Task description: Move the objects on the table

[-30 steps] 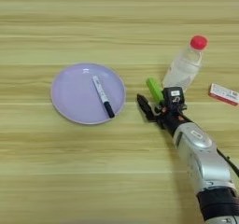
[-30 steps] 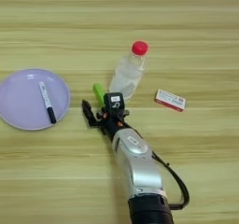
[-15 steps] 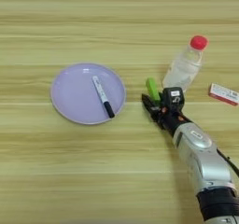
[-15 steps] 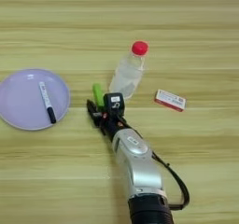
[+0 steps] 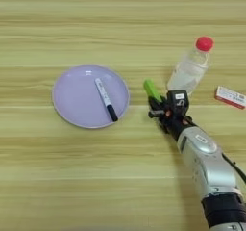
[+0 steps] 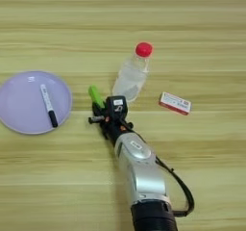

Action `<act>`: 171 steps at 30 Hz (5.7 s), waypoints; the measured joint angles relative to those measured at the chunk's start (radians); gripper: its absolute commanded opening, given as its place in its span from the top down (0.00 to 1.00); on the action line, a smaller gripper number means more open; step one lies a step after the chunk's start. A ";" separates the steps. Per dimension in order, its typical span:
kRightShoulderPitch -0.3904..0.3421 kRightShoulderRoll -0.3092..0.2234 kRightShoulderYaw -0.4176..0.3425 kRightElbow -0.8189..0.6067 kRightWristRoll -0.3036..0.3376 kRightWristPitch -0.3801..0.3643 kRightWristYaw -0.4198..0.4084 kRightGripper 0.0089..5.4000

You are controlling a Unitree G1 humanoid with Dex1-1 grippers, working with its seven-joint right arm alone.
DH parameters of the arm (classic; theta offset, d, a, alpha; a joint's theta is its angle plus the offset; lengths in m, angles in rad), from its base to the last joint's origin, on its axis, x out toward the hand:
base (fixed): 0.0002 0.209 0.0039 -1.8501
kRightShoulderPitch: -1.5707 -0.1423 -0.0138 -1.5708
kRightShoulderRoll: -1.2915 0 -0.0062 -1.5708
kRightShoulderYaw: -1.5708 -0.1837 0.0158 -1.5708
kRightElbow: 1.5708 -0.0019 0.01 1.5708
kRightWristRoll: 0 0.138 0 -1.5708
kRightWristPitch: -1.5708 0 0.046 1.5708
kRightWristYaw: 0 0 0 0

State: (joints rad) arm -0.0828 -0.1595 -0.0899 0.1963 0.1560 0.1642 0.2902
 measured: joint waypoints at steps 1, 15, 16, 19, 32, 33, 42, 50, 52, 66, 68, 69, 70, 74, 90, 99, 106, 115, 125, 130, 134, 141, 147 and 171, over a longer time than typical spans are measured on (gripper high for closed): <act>0.000 0.001 0.000 0.000 0.000 0.000 0.000 0.86; -0.008 0.022 -0.010 -0.008 0.015 0.000 -0.005 0.86; -0.008 0.024 -0.012 -0.023 0.019 0.001 -0.005 0.86; -0.011 0.028 -0.010 -0.082 0.028 0.006 -0.005 0.86; -0.018 0.075 0.176 -0.303 0.006 0.135 0.002 0.86; -0.020 0.082 0.188 -0.304 0.003 0.141 0.000 0.86; -0.031 0.117 0.301 -0.291 -0.046 0.162 0.006 0.86; -0.032 0.126 0.366 -0.228 -0.083 0.156 0.024 0.86; -0.032 0.129 0.380 -0.212 -0.094 0.153 0.028 0.86; -0.033 0.134 0.398 -0.148 -0.121 0.134 0.049 0.86; -0.033 0.133 0.394 -0.148 -0.121 0.134 0.049 0.86; -0.033 0.133 0.394 -0.148 -0.121 0.134 0.049 0.81; -0.033 0.133 0.394 -0.148 -0.121 0.134 0.049 0.78; -0.033 0.132 0.394 -0.165 -0.125 0.135 0.050 0.68; -0.033 0.072 0.310 -0.341 -0.115 0.174 0.072 0.30; -0.026 -0.036 0.182 -0.360 -0.090 0.176 0.114 0.12; 0.016 -0.085 0.174 -0.395 -0.091 0.176 0.155 0.00; 0.051 -0.100 0.247 -0.415 -0.099 0.182 0.198 0.00; 0.054 -0.097 0.287 -0.384 -0.116 0.198 0.202 0.00; 0.026 -0.089 0.298 -0.344 -0.120 0.199 0.202 0.00; 0.006 -0.084 0.302 -0.316 -0.125 0.197 0.204 0.00; -0.019 -0.084 0.320 -0.270 -0.140 0.193 0.220 0.00; -0.026 -0.093 0.337 -0.265 -0.164 0.191 0.231 0.00; -0.049 -0.114 0.366 -0.230 -0.191 0.193 0.270 0.29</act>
State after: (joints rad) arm -0.1314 -0.2738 0.2758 -0.0341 -0.0352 0.3569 0.5604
